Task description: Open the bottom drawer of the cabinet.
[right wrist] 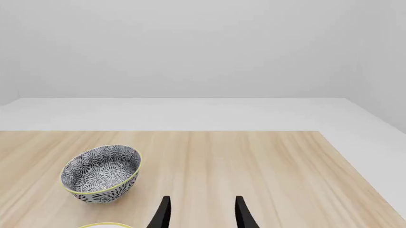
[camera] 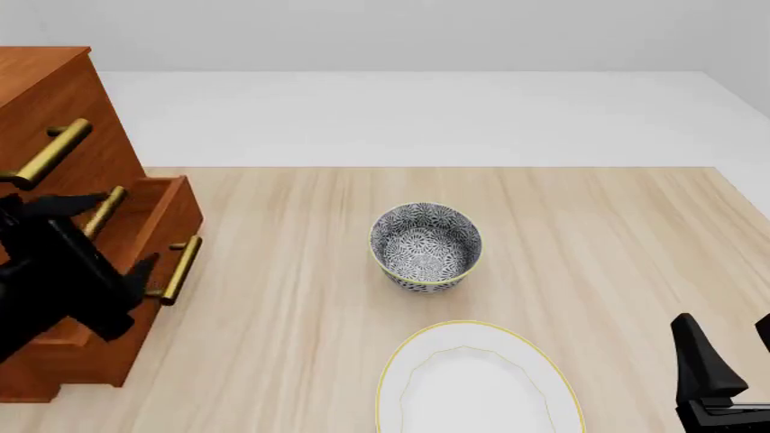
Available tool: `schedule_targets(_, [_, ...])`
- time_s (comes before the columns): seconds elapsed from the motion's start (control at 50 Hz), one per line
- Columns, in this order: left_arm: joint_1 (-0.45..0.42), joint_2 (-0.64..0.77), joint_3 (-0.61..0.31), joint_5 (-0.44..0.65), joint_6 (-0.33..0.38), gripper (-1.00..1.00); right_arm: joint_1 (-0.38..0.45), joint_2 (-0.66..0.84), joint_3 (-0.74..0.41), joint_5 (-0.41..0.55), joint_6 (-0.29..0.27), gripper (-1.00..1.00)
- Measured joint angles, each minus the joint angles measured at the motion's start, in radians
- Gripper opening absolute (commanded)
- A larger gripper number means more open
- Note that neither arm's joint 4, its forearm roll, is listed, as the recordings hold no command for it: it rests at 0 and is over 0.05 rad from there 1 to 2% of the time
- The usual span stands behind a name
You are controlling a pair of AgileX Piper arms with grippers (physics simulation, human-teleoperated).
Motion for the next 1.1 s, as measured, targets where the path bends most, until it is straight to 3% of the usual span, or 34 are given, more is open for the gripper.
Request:
schedule_targets(0.24, [0.024, -0.064, -0.13, 0.137, -0.268, 1.0, 0.0, 0.0, 0.0, 0.0, 0.0, 1.0])
schedule_targets(0.44, [0.066, -0.066, -0.187, 0.201, -0.467, 1.0, 0.0, 0.0, 0.0, 0.0, 0.0, 1.0])
schedule_targets(0.86, [0.103, -0.032, -0.234, 0.262, -0.749, 1.0, 0.0, 0.0, 0.0, 0.0, 0.0, 1.0])
schedule_targets(1.1, [0.116, 0.004, -0.203, 0.238, -0.857, 1.0, 0.0, 0.0, 0.0, 0.0, 0.0, 1.0])
